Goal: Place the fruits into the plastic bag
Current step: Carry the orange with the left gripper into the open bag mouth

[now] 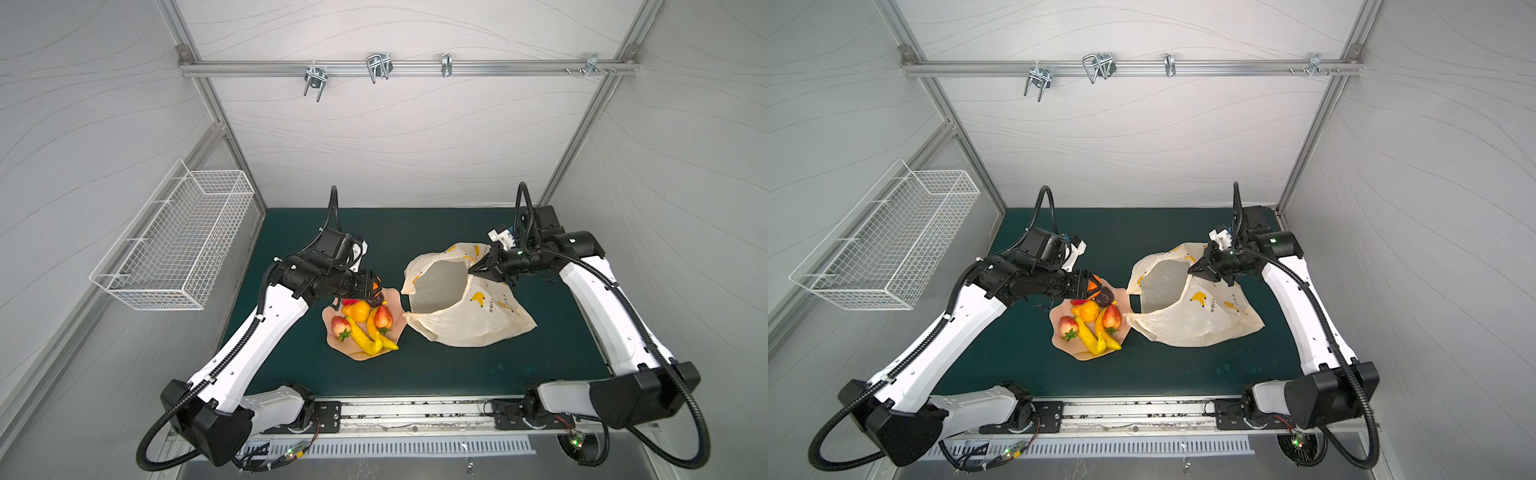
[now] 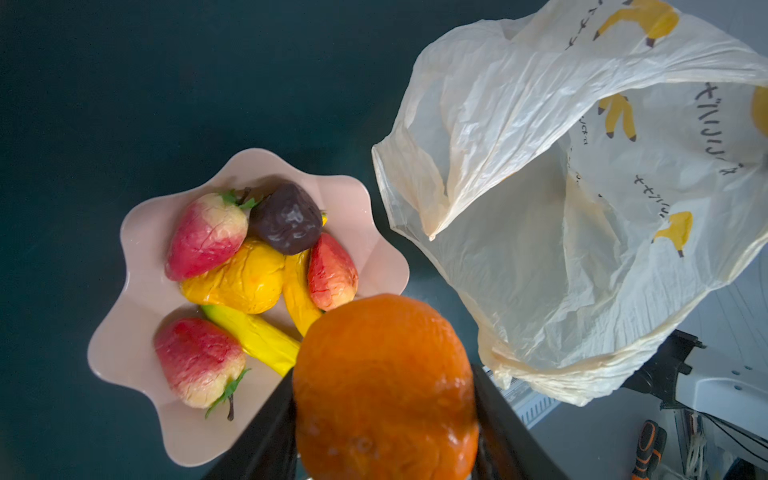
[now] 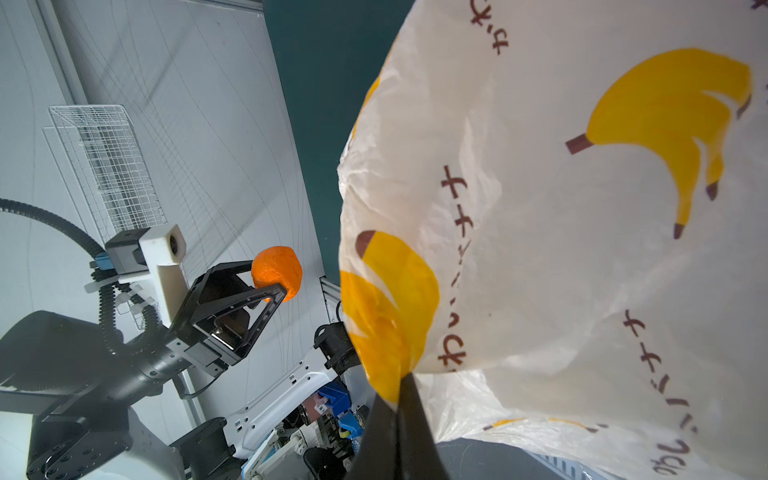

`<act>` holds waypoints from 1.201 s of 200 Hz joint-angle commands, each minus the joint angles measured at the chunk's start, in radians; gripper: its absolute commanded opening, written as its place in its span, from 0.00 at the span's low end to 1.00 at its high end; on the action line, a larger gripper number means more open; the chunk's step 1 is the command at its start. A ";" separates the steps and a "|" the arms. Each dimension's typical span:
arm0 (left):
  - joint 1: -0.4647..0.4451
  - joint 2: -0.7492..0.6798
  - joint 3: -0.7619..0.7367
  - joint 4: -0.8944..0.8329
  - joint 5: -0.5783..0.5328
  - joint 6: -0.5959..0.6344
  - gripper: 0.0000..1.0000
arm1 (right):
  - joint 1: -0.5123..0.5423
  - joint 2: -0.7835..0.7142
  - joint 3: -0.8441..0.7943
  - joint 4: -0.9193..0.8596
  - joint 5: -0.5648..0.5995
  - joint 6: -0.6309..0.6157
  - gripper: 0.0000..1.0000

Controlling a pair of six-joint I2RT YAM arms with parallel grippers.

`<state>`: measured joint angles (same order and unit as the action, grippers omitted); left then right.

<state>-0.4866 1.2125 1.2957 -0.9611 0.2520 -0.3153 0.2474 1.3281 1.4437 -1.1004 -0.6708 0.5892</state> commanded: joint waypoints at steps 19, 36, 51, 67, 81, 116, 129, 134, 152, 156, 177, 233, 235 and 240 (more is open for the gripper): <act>-0.065 0.011 -0.009 0.177 0.044 0.163 0.39 | 0.005 -0.013 0.017 -0.037 -0.014 -0.014 0.00; -0.087 0.022 -0.029 0.233 0.068 0.237 0.36 | 0.005 -0.011 0.026 -0.039 -0.017 -0.017 0.00; -0.118 0.028 -0.051 0.281 0.073 0.306 0.36 | 0.005 -0.008 0.026 -0.039 -0.023 -0.018 0.00; -0.138 0.036 -0.083 0.335 0.073 0.357 0.36 | 0.005 -0.004 0.023 -0.038 -0.033 -0.019 0.00; -0.148 0.046 -0.106 0.379 0.073 0.381 0.36 | 0.004 -0.003 0.023 -0.036 -0.037 -0.016 0.00; -0.173 0.068 -0.144 0.445 0.101 0.429 0.36 | 0.005 0.000 0.023 -0.032 -0.048 -0.012 0.00; -0.185 0.079 -0.148 0.454 0.117 0.456 0.36 | 0.005 0.001 0.021 -0.032 -0.049 -0.012 0.00; -0.192 0.086 -0.146 0.454 0.120 0.471 0.36 | 0.005 0.002 0.021 -0.030 -0.051 -0.011 0.00; -0.215 0.124 -0.134 0.433 0.134 0.507 0.35 | 0.006 0.004 0.016 -0.021 -0.058 -0.003 0.00; -0.218 0.136 -0.128 0.425 0.135 0.511 0.35 | 0.005 0.004 0.015 -0.020 -0.059 -0.001 0.00; -0.231 0.197 -0.093 0.378 0.127 0.533 0.35 | 0.008 0.006 0.009 -0.001 -0.069 0.012 0.00; -0.257 0.304 -0.029 0.351 0.115 0.525 0.35 | 0.019 0.024 0.015 0.010 -0.073 0.024 0.00; -0.258 0.307 -0.027 0.353 0.115 0.523 0.35 | 0.020 0.025 0.014 0.011 -0.073 0.027 0.00; -0.259 0.317 -0.019 0.352 0.113 0.517 0.35 | 0.022 0.025 0.015 0.014 -0.075 0.029 0.00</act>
<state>-0.7292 1.4975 1.2041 -0.6075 0.3584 0.1852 0.2581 1.3434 1.4490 -1.0985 -0.7231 0.6018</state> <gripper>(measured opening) 0.562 0.050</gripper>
